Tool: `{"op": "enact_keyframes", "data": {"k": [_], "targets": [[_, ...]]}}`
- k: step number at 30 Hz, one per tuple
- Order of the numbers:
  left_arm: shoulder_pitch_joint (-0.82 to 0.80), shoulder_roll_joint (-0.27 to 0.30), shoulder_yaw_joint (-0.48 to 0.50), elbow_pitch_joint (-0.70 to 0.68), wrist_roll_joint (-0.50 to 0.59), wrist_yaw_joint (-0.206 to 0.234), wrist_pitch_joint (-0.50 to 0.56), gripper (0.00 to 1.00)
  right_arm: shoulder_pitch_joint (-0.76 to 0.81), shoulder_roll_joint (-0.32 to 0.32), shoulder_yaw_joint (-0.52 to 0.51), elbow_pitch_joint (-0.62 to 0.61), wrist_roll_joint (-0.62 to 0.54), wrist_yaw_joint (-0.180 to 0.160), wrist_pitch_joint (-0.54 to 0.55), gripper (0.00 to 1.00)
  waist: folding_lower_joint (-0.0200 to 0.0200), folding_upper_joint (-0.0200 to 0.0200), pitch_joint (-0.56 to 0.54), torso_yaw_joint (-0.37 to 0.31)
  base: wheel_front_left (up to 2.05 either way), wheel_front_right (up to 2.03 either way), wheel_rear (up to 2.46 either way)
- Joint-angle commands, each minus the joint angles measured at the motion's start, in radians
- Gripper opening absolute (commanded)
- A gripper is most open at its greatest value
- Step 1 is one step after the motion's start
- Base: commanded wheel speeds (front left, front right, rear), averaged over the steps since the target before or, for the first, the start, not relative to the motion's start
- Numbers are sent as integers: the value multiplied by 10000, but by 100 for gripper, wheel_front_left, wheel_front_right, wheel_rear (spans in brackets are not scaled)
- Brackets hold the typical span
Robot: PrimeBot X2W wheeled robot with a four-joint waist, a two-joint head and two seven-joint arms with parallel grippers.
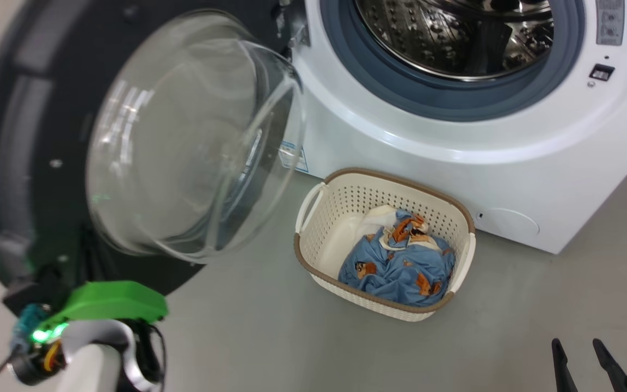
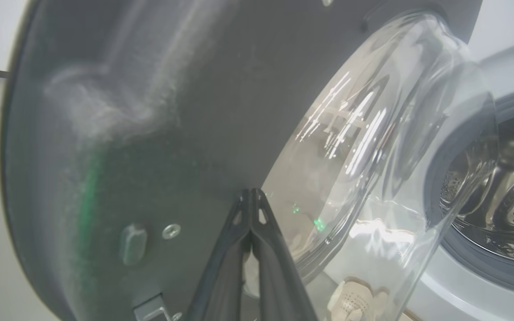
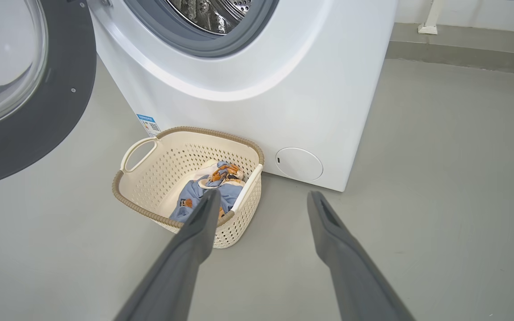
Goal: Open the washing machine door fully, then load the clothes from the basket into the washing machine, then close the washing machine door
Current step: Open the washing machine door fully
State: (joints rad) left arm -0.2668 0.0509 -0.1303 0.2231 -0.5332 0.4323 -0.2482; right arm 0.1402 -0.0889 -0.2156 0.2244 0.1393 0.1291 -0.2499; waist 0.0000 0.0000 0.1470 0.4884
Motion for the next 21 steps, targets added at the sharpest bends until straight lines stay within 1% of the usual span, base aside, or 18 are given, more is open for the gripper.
{"op": "enact_keyframes", "data": {"k": [1, 5, 10, 15, 16, 21], "targets": [[-528, 299, 820, -36, 246, -48, -132, 0, -376, -231, 294, -235, 125, 16, -118, 100, 0, 0, 290, -290, 0, 0, 0], [-937, 199, 1943, 398, 737, -402, -133, 0, -492, -388, 342, -224, 202, 16, -118, 100, 0, 0, 509, -501, 0, 0, 0], [-1472, 124, 3015, 1180, 1287, -824, -134, 0, -572, -439, 382, -157, 237, 16, -118, 100, 0, 0, 576, -668, 0, 0, 0], [-1944, 114, 3818, 2053, 1870, -1114, -134, 0, -596, -372, 423, -5, 255, 16, -118, 100, 0, 0, 416, -807, 0, 0, 0], [-1944, 114, 3818, 2053, 1870, -1114, -134, 0, -596, -372, 423, -5, 255, 16, -118, 100, 0, 0, 416, -807, 0, 0, 0], [-2262, 142, 4427, 2623, 2349, -1457, -135, 0, -631, -260, 447, 122, 260, 16, -118, 100, 0, 0, 250, -912, 0, 0, 0]]}}
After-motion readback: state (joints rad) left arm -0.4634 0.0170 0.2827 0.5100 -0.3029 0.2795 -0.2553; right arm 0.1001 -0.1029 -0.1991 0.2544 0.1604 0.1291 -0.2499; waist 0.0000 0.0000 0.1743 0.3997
